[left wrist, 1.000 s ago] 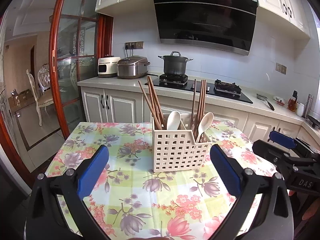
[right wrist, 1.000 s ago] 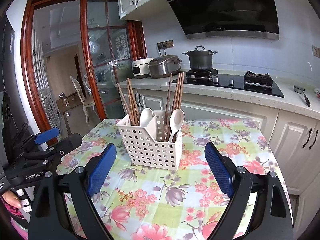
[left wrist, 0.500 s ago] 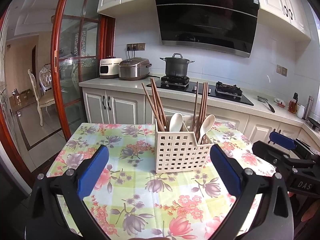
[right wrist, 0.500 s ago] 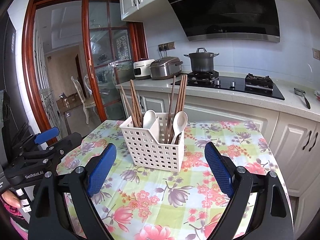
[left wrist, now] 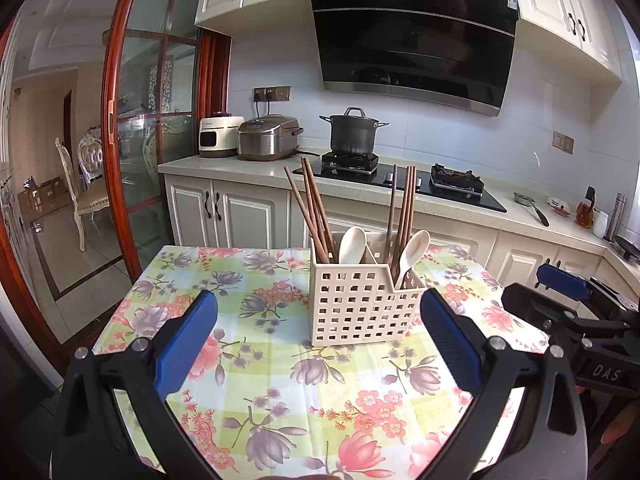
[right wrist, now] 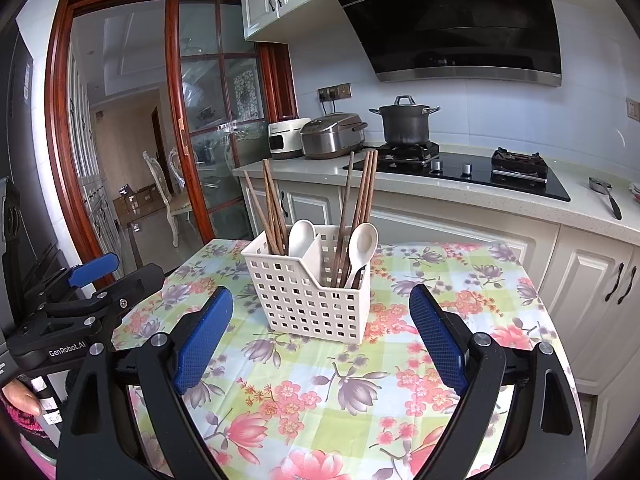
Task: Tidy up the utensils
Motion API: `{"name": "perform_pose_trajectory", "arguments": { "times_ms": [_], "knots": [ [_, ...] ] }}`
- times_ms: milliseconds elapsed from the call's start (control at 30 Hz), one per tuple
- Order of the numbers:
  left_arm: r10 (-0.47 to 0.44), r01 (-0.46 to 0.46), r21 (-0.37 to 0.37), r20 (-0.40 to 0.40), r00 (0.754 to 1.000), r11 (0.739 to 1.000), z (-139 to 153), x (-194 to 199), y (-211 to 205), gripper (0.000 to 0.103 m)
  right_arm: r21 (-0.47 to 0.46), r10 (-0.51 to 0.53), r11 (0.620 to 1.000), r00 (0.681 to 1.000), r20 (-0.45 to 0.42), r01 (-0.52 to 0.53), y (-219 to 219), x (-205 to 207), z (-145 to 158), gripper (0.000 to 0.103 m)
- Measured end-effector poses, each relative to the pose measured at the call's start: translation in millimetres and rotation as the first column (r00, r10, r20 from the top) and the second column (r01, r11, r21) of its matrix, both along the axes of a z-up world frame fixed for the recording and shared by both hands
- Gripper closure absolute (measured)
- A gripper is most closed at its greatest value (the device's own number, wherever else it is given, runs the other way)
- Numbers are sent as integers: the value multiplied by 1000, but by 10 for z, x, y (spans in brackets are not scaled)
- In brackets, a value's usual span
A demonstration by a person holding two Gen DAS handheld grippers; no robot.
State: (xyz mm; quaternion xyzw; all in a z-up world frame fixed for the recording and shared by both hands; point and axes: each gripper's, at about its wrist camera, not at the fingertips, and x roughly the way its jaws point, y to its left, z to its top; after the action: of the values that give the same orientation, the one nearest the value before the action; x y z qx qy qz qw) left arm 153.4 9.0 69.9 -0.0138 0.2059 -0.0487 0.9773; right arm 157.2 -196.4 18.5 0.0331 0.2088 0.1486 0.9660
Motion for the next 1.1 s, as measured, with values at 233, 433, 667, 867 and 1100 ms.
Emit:
{"name": "perform_pose_trajectory", "arguments": {
  "times_ms": [233, 433, 667, 867, 1100],
  "knots": [
    [4, -4, -2, -1, 1000, 1000, 3, -7, 10, 5, 2, -5, 1000, 1000, -2, 5, 10, 5, 2, 18],
    [4, -4, -1, -1, 1000, 1000, 1, -7, 11, 5, 2, -5, 1000, 1000, -1, 5, 7, 3, 5, 18],
    [7, -7, -3, -4, 1000, 1000, -40, -22, 25, 5, 2, -4, 1000, 1000, -1, 4, 6, 4, 4, 18],
    [8, -8, -3, -5, 1000, 1000, -62, -31, 32, 5, -2, -3, 1000, 1000, 0, 3, 9, 0, -13, 18],
    [13, -13, -3, -14, 1000, 1000, -98, -23, 53, 5, 1, 3, 1000, 1000, -7, -3, 44, 12, -33, 18]
  ]
}}
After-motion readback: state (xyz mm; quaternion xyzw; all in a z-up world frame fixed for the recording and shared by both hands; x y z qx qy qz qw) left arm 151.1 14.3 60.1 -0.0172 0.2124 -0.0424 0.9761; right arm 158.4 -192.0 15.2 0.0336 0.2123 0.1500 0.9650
